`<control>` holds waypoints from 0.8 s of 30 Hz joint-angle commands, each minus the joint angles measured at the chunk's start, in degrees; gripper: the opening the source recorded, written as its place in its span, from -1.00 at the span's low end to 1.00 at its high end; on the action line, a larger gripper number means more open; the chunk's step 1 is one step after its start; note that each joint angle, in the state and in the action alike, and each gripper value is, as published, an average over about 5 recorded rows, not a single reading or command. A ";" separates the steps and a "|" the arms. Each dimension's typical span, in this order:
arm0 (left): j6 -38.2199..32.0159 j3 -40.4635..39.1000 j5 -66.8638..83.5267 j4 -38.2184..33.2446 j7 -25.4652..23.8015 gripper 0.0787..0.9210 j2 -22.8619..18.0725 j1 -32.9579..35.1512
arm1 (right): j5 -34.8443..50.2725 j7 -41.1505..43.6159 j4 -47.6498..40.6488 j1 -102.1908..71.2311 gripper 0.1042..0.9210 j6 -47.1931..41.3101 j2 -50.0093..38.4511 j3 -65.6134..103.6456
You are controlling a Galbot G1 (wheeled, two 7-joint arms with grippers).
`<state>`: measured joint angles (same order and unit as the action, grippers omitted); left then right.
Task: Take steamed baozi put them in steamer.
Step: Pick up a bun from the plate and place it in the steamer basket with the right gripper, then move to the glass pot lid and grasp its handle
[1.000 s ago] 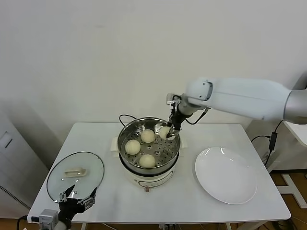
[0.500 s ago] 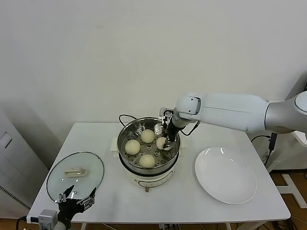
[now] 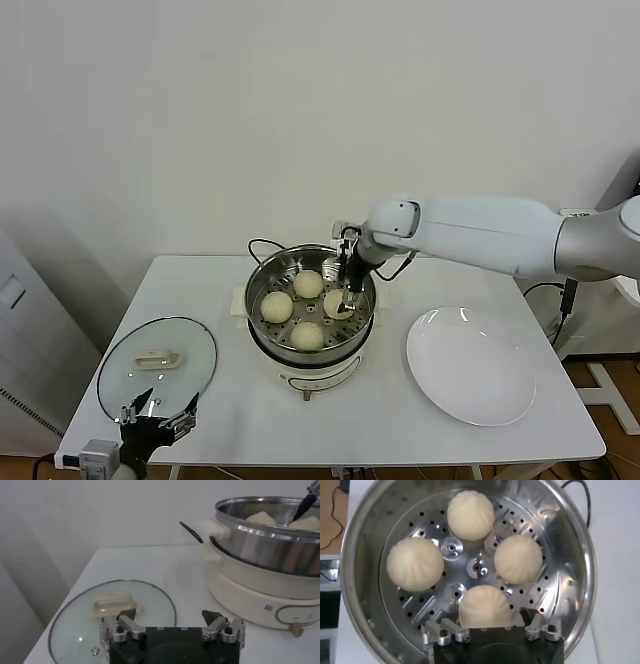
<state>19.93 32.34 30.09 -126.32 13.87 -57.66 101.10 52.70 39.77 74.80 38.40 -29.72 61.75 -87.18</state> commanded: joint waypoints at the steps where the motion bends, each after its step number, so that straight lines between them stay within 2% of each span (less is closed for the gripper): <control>1: 0.12 0.27 -0.15 0.39 0.07 0.77 -0.47 -0.57 | 4.28 -1.80 1.12 -0.72 0.75 2.15 -12.39 12.67; 7: 0.44 0.71 -0.05 0.55 0.32 0.77 -0.67 -2.55 | 5.87 -13.80 4.86 -15.06 0.76 13.87 -25.43 31.97; 13: 0.41 0.48 -0.54 1.50 0.28 0.77 -0.49 -5.38 | 4.71 -30.22 11.63 -45.33 0.76 22.84 -30.66 63.91; 18: 0.27 0.04 -2.33 2.38 0.02 0.77 -0.12 -7.84 | -1.15 -38.59 16.05 -73.55 0.76 28.52 -27.37 91.85; 24: -2.36 0.49 -11.53 4.69 -1.80 0.77 -0.32 -9.14 | -14.06 -39.28 17.84 -95.69 0.76 33.42 -16.23 116.26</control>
<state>19.67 32.57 27.36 -123.63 13.35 -57.89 94.66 52.21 12.35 86.59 -11.15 -7.92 39.56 -23.70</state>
